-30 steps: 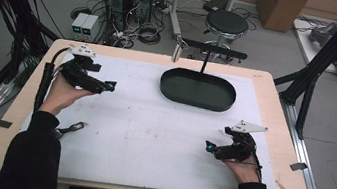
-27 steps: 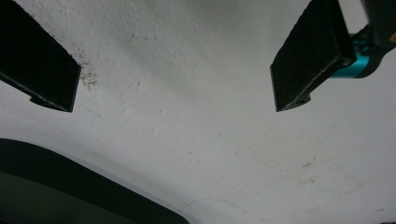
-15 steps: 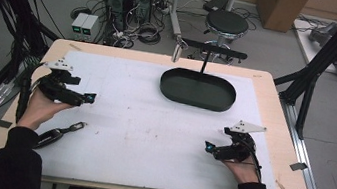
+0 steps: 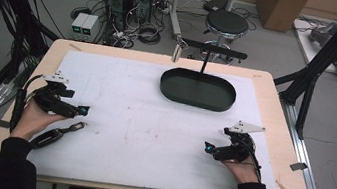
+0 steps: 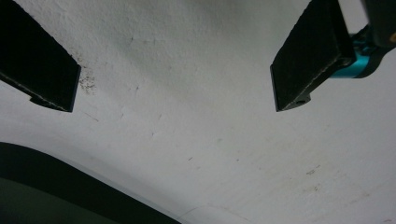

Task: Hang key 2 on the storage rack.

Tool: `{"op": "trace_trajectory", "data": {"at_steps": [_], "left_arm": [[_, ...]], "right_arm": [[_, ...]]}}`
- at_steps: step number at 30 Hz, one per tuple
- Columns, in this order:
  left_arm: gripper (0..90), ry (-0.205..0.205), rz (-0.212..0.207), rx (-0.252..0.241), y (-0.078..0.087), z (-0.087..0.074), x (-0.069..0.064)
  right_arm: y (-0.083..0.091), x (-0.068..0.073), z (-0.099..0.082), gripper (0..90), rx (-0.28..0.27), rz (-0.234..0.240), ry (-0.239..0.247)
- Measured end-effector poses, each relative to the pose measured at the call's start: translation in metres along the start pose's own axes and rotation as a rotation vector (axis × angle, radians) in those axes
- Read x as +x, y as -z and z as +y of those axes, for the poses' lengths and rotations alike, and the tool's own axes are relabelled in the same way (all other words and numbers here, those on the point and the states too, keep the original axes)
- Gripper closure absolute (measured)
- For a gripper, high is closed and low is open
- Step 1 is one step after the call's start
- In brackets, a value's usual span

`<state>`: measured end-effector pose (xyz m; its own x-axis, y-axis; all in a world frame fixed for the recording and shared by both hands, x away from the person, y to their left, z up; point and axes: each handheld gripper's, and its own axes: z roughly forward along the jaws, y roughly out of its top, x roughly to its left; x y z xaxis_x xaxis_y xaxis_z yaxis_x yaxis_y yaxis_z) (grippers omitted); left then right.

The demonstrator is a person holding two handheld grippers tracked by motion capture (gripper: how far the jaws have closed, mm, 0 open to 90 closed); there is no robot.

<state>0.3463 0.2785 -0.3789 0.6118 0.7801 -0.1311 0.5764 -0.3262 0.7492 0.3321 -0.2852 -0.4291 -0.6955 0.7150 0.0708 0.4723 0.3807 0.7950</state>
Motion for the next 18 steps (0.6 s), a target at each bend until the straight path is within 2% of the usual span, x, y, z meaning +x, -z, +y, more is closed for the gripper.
{"op": "trace_trajectory", "data": {"at_steps": [3, 7, 9, 14, 18], "left_arm": [[7.3, -0.007, 0.008, 0.035, 0.000, -0.005, 0.001], [8.2, -0.015, -0.002, 0.145, -0.004, -0.019, 0.003], [8.2, -0.017, -0.001, 0.183, -0.007, -0.026, 0.004], [8.2, 0.009, -0.018, 0.187, -0.006, -0.040, 0.005], [11.6, 0.011, -0.077, 0.191, 0.000, -0.047, 0.005]], "right_arm": [[-0.001, 0.000, 0.000, 0.8, 0.004, -0.002, 0.000], [0.000, 0.001, 0.000, 0.8, 0.007, -0.002, 0.002], [0.000, 0.001, 0.000, 0.8, 0.006, -0.004, 0.003], [-0.001, 0.001, 0.000, 0.8, 0.012, -0.004, 0.007], [-0.001, 0.001, 0.000, 0.8, 0.016, -0.008, 0.007]]}}
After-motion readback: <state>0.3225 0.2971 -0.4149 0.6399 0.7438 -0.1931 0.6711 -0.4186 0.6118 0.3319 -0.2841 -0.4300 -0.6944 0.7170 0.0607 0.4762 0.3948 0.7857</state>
